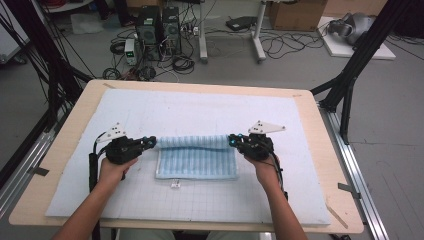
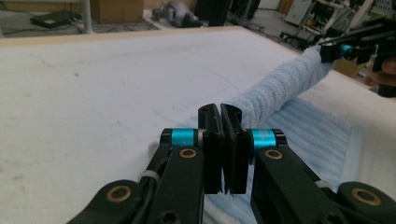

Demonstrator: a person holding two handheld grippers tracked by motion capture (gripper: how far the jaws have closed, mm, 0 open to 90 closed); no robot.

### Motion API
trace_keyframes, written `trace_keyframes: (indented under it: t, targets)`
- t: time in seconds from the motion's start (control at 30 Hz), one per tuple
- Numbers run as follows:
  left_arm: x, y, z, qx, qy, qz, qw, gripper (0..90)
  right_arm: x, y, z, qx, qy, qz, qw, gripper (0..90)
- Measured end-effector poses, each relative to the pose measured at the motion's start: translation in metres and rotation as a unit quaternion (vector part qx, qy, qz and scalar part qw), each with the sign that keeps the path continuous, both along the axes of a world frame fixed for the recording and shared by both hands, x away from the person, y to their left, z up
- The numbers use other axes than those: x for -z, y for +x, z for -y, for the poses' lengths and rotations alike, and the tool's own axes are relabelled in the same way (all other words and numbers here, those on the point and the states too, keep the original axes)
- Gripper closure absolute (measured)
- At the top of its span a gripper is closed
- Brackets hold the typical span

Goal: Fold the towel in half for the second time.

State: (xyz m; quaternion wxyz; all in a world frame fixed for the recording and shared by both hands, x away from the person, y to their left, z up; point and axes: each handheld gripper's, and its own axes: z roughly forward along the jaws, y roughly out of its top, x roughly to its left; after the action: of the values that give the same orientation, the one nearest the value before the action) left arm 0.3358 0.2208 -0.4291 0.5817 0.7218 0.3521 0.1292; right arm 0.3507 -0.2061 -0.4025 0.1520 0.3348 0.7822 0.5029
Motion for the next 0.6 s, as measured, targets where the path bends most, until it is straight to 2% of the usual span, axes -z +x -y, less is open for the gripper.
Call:
trace_keyframes:
  t: [0.13, 0.23, 0.6]
  targets:
    - [0.003, -0.005, 0.001, 0.005, 0.006, -0.004, 1.0, 87.1, 0.008, -0.012, 0.001, -0.004, -0.008, -0.003, 1.0, 83.8]
    - [0.003, -0.009, 0.002, 0.012, 0.006, -0.003, 0.9999, 87.1, 0.014, -0.017, 0.004, -0.004, -0.003, -0.006, 1.0, 83.8]
    - [0.003, -0.034, 0.003, 0.038, 0.016, -0.003, 0.9991, 87.1, 0.029, -0.039, 0.011, -0.012, -0.004, -0.012, 0.9998, 83.4]
